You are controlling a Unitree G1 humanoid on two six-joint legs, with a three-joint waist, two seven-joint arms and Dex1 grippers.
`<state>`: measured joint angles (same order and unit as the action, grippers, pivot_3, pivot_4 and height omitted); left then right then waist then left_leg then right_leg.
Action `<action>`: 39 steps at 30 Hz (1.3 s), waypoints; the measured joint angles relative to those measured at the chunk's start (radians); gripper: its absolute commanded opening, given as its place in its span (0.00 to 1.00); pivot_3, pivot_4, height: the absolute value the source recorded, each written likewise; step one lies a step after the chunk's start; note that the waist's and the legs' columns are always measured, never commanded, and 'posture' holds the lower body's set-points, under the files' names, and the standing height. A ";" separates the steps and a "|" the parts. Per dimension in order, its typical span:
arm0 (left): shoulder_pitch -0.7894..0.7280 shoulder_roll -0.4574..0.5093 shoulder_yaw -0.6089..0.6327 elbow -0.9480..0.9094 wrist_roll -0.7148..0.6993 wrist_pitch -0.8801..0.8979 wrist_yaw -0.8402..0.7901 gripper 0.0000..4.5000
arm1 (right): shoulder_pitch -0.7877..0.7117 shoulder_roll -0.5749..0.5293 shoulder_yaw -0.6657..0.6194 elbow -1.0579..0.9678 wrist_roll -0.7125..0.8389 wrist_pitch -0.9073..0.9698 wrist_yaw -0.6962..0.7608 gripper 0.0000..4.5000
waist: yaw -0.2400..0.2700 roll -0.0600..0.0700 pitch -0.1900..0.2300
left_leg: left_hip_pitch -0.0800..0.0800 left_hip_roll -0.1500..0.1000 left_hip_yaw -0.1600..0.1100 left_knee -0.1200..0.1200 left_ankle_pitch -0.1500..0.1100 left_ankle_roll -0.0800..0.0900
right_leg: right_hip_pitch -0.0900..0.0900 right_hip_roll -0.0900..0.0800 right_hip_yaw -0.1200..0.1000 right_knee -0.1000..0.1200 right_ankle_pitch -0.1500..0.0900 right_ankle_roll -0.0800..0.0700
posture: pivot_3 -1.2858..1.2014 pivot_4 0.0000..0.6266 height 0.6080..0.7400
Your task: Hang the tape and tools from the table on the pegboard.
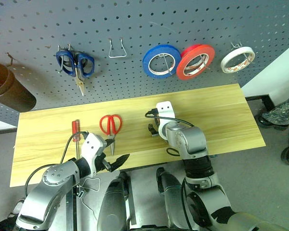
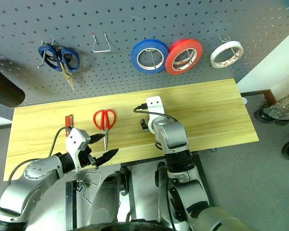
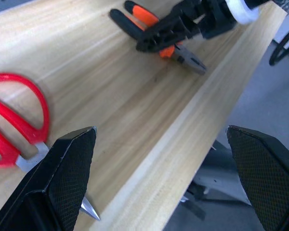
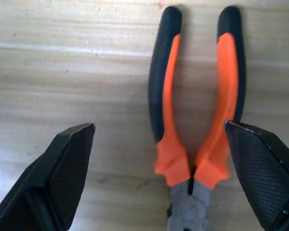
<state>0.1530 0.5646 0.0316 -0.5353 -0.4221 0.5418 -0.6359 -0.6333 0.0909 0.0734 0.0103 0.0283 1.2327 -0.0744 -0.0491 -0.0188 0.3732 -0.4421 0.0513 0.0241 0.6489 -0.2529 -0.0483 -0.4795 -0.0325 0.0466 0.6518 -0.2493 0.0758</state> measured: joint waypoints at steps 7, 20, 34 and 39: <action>0.020 0.004 0.022 -0.029 -0.004 0.011 0.007 1.00 | 0.000 -0.011 -0.002 0.046 -0.007 -0.017 0.008 1.00 | -0.008 0.000 0.012 | 0.000 0.000 0.000 0.000 0.000 0.000 | 0.000 0.000 0.000 0.000 0.000 0.000 | 0.51 0.74 0.79; 0.016 0.004 0.023 -0.029 -0.004 0.019 0.008 1.00 | 0.007 -0.023 0.005 0.032 -0.014 -0.010 0.021 0.73 | -0.021 0.000 0.022 | -0.001 0.000 0.000 -0.001 0.000 0.000 | -0.001 0.000 0.000 0.000 0.000 0.000 | 0.51 0.75 0.79; -0.005 0.004 0.021 -0.024 -0.003 0.018 0.004 1.00 | 0.056 -0.080 0.036 -0.041 -0.003 -0.011 0.083 0.48 | -0.018 0.000 0.024 | -0.002 0.000 0.000 -0.001 0.000 0.000 | -0.002 -0.001 0.000 -0.001 0.000 0.000 | 0.51 0.71 0.79; -0.047 -0.008 0.024 0.022 -0.006 -0.023 -0.020 1.00 | 0.127 -0.176 0.044 -0.275 0.068 0.035 0.200 0.48 | -0.020 0.000 0.024 | -0.002 -0.001 0.000 -0.001 0.000 0.000 | -0.002 -0.001 0.000 -0.002 0.000 0.001 | 0.51 0.65 0.79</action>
<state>0.1057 0.5564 0.0551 -0.5131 -0.4282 0.5193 -0.6557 -0.5068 -0.0847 0.1176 -0.2645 0.0961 1.2675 0.1252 -0.0689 -0.0193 0.3970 -0.4444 0.0508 0.0245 0.6477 -0.2528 -0.0486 -0.4814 -0.0332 0.0466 0.6502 -0.2489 0.0769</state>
